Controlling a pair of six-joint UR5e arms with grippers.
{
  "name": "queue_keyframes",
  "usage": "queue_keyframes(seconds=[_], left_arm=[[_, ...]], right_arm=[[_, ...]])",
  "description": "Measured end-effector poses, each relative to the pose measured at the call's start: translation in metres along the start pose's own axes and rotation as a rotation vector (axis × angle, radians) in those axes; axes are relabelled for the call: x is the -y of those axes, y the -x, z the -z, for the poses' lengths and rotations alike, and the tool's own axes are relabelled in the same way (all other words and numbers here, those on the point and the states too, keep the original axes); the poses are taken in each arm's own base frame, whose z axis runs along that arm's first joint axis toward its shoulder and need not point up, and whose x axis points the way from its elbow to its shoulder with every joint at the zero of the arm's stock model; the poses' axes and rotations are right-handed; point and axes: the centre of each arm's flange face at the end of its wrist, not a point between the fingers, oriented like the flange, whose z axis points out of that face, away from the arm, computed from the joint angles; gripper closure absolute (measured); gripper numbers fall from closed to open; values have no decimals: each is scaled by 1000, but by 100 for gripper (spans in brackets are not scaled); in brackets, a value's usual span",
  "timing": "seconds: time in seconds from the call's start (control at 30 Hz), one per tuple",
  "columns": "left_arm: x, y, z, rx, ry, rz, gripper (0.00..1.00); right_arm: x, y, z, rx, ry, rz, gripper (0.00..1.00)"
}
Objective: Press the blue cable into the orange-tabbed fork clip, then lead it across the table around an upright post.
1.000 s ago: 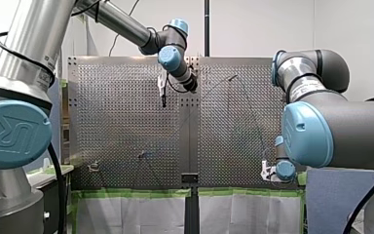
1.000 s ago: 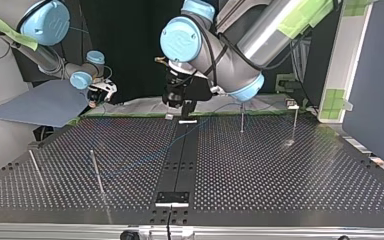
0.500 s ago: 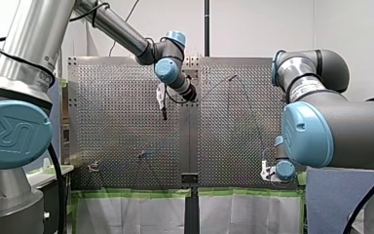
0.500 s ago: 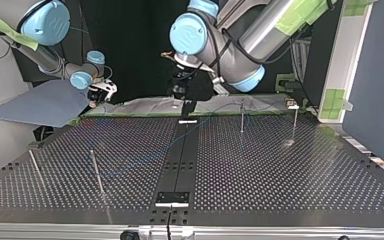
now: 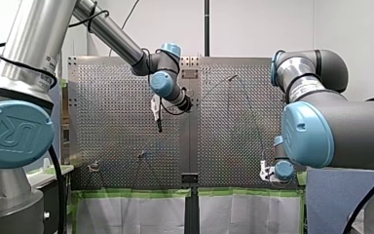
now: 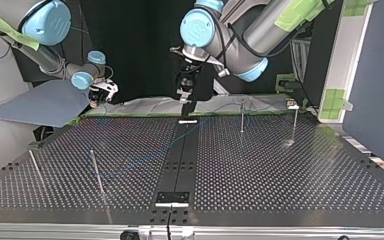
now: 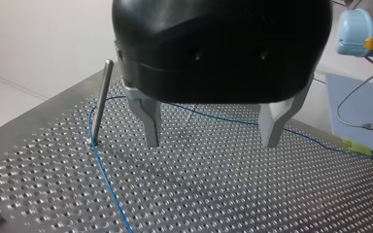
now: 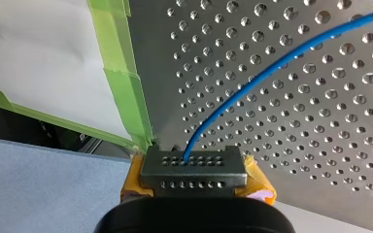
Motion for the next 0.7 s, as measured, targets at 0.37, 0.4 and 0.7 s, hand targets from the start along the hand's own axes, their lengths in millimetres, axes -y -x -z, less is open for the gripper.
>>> queue_keyframes(seconds=[0.37,0.4,0.7], left_arm=[[-18,-32,10,0,4,-1,0],[-20,-34,11,0,4,-1,0],[-38,-59,23,13,34,-7,0]], right_arm=[[1,0,0,-1,-1,1,100],[1,-1,0,-1,-1,1,100],[2,0,0,0,-4,2,100]])
